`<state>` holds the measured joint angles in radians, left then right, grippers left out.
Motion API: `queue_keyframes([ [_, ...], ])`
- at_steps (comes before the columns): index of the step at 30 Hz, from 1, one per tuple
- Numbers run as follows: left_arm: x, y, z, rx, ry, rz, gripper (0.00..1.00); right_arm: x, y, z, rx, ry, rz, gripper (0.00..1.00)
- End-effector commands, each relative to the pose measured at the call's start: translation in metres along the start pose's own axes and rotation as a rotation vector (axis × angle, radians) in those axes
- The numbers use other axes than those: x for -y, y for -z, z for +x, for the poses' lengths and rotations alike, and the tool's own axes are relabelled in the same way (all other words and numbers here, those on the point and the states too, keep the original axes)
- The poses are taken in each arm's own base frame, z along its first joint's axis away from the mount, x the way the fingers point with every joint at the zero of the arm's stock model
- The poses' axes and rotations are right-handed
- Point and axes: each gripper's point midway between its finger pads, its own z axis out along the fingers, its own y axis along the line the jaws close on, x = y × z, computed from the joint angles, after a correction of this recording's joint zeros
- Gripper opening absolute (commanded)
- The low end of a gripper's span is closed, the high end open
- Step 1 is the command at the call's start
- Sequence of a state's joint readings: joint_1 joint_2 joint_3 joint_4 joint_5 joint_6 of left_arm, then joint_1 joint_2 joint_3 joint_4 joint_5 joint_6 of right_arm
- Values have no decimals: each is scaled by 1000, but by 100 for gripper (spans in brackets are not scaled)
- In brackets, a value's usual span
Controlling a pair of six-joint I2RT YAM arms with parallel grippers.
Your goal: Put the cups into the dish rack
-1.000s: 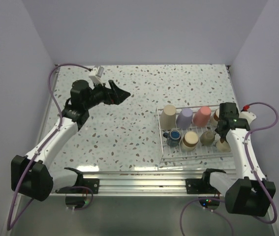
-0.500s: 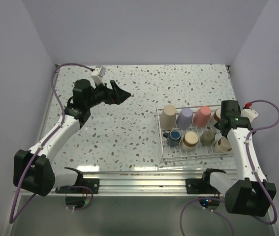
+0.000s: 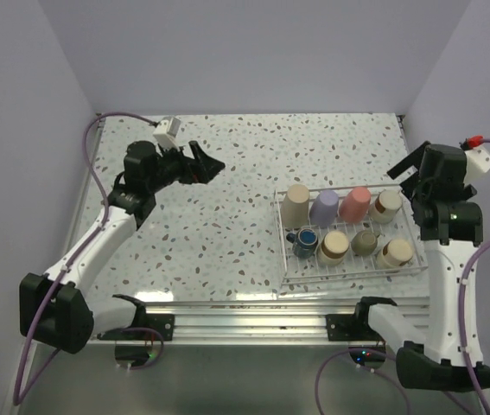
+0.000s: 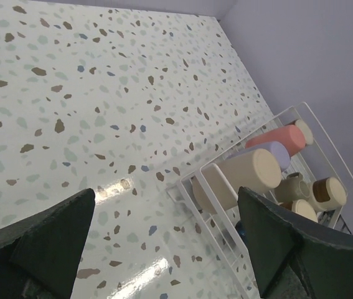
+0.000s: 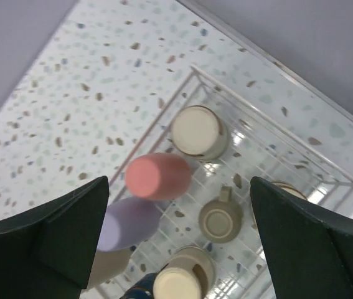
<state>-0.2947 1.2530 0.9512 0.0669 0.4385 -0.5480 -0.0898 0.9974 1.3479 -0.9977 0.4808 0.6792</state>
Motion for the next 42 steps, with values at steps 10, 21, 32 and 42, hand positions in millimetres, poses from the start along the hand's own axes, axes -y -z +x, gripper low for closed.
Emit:
queue_keyframes([
  [10, -84, 125, -38, 364, -126, -671, 100, -70, 98, 1, -25, 97, -585, 99],
  [21, -181, 191, 33, 437, -402, -1097, 100, -75, 127, 42, -128, 151, -751, 99],
  [32, -210, 133, 66, 416, -477, -950, 100, -69, 157, 27, -96, 206, -812, 99],
  [42, -236, 112, 37, 469, -512, -902, 100, -66, 161, 21, -79, 234, -800, 99],
])
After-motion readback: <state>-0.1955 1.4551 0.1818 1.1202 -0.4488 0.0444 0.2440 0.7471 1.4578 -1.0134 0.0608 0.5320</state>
